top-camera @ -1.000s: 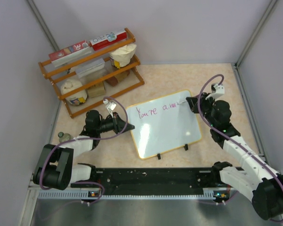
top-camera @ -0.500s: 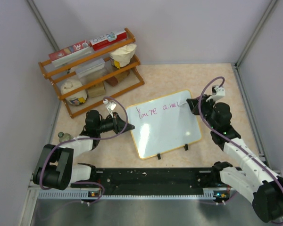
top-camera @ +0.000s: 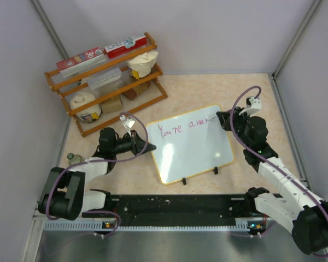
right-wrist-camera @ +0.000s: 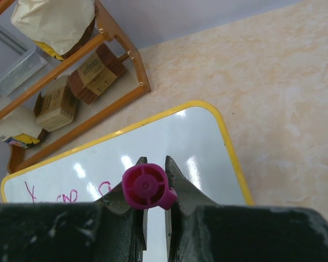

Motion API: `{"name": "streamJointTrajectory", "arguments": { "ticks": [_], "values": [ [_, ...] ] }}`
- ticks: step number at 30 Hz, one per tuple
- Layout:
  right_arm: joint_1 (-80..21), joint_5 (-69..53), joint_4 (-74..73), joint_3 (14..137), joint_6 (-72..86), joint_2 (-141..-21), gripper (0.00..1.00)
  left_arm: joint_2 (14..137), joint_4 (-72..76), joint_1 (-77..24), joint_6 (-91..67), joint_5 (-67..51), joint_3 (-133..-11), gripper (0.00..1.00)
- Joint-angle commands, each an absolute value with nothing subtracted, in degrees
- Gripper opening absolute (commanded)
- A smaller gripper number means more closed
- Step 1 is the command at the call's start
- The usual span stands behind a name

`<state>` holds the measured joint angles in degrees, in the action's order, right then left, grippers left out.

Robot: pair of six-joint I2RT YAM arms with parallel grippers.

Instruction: Write a sentence on the whiteboard

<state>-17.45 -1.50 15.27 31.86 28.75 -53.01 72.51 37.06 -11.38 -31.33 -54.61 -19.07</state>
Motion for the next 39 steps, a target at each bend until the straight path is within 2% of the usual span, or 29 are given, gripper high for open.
{"name": "streamJointTrajectory", "arguments": {
  "ticks": [1, 39],
  "values": [
    [-17.05, 1.32, 16.79, 34.72, 28.48, -54.05, 0.00, 71.98, 38.23, -11.43, -26.46, -52.03, -19.25, 0.00],
    [-17.05, 1.84, 13.80, 36.12, 28.92, -49.39, 0.00, 72.16, 38.32, -11.43, -26.63, -52.21, -19.34, 0.00]
  ]
}}
